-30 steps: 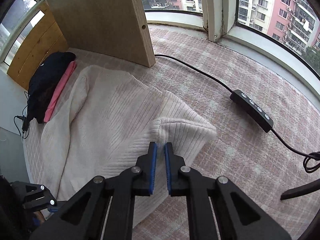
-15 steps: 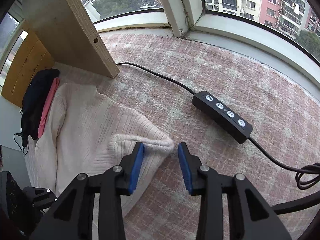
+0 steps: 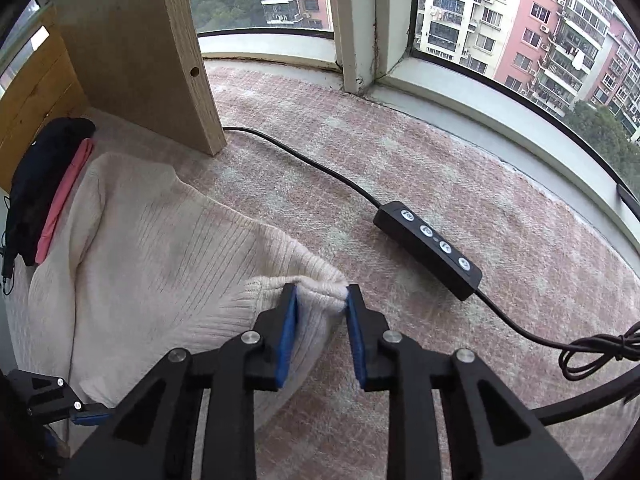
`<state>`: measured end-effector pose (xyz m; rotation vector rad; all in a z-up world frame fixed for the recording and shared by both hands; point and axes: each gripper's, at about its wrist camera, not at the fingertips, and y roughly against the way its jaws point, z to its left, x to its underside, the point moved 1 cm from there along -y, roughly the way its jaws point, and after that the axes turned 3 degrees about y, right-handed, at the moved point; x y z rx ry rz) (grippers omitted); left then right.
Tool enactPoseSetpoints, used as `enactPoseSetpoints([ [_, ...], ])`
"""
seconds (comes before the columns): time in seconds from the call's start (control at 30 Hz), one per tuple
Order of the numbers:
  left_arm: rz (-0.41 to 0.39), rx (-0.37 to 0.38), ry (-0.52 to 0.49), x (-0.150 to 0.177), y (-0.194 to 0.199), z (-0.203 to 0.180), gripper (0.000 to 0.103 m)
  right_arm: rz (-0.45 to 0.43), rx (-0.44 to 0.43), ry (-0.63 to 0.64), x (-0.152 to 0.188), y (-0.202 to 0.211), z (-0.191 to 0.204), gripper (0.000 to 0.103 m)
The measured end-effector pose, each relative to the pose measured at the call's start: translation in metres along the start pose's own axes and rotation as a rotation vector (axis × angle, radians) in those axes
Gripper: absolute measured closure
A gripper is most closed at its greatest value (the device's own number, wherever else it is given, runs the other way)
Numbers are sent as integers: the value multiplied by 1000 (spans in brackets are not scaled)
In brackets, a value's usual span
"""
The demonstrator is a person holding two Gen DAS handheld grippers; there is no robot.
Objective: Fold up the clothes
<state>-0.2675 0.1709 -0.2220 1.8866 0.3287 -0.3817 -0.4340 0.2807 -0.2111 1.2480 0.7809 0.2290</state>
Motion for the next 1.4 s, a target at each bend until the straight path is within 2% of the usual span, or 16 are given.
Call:
enactPoseSetpoints([
  [0.13,-21,-5,56,8,29,12,82,-68,-57,3,7,31,10,76],
  [0.17,-32,-11,68,15,41,16,78,-81,-77,12,9,39,14,76],
  [0.33,-52,-31,131,61,98,36,72,30,-227,128,21,30,62,77],
  [0.5,21,-57,185,131,140,38,71,97,-155,246,36,-1,100,76],
  [0.57,52,-43,206,156,144,31,69,80,-131,263,35,-5,106,76],
  [0.67,99,-17,238,193,147,18,69,89,-118,243,33,11,109,76],
  [0.73,131,0,260,217,150,9,69,70,-166,258,37,31,115,76],
  [0.8,162,18,281,242,152,1,69,71,-199,321,47,48,132,74],
  [0.87,194,35,302,266,155,-8,69,69,-160,409,57,52,150,67],
  [1.03,202,-30,229,273,125,-34,69,50,-35,529,59,40,170,61],
  [1.13,168,-89,146,275,120,-51,69,58,0,564,57,24,177,50],
  [1.2,155,-124,115,277,120,-55,78,84,35,602,62,10,181,50],
  [1.27,142,-91,150,278,123,-50,90,71,35,615,65,5,182,50],
  [1.3,136,-69,170,278,124,-47,90,66,17,608,65,5,181,56],
  [1.33,130,-64,185,278,126,-45,90,70,-8,595,65,6,180,76],
  [1.4,111,-72,196,279,134,-44,91,70,-28,580,64,11,178,95],
])
